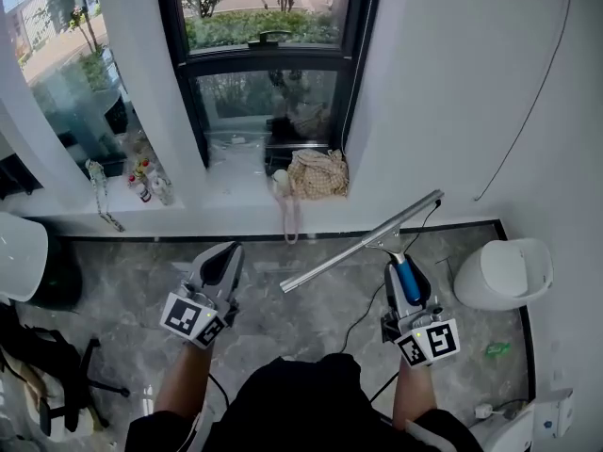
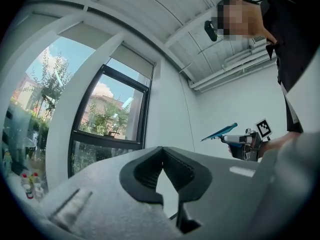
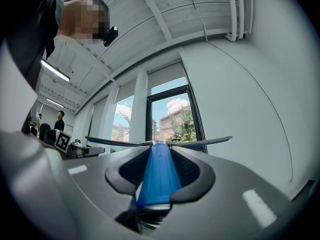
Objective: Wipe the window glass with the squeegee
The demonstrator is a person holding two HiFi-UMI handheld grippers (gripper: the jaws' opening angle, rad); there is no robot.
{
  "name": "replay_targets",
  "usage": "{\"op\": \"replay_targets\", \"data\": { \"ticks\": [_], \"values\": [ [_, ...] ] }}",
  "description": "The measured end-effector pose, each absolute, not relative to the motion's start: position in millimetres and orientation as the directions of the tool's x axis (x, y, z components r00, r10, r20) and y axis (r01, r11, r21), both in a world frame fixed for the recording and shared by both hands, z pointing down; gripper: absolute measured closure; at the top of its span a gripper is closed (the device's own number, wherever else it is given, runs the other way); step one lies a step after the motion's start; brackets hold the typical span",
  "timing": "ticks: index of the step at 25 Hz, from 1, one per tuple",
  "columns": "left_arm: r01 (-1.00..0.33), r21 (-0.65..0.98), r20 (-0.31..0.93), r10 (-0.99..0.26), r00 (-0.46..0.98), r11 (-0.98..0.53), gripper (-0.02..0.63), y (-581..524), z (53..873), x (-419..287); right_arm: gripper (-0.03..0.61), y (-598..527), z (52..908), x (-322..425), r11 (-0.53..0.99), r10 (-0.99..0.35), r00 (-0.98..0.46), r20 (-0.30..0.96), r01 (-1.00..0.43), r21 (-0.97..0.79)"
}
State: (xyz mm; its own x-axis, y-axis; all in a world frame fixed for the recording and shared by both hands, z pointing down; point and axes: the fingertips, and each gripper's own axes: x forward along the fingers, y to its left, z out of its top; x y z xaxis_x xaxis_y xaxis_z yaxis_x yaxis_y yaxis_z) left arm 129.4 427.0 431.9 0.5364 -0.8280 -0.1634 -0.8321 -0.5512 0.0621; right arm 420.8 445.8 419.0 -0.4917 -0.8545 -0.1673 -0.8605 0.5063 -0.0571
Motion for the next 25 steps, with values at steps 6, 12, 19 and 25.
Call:
{"op": "replay_targets", "data": {
  "ticks": [6,12,19,25],
  "values": [
    [-0.858,0.086,-0.148,-0.858,0.492,-0.506,0.614,434.7,442.1,110.0,0.444,436.8,426.3,401.3,0.552,-0.83,-0.538,-0.148,-0.831,-0.073],
    [-0.885,0.108,-0.121,-0.89,0.44,-0.453,0.614,425.5,457.4,94.6,0.445,405.8,438.5,389.2,0.589,-0.806,-0.577,-0.128,-0.803,-0.087],
    [-0.909,0.096,-0.111,-0.912,0.395,-0.405,0.614,372.5,455.3,84.0,0.445,339.7,436.4,373.5,0.643,-0.764,-0.63,-0.137,-0.76,-0.089],
    [-0.914,0.084,-0.12,-0.915,0.385,-0.396,0.614,304.6,450.0,95.9,0.445,270.5,435.2,376.8,0.665,-0.745,-0.651,-0.147,-0.741,-0.09]
  ]
}}
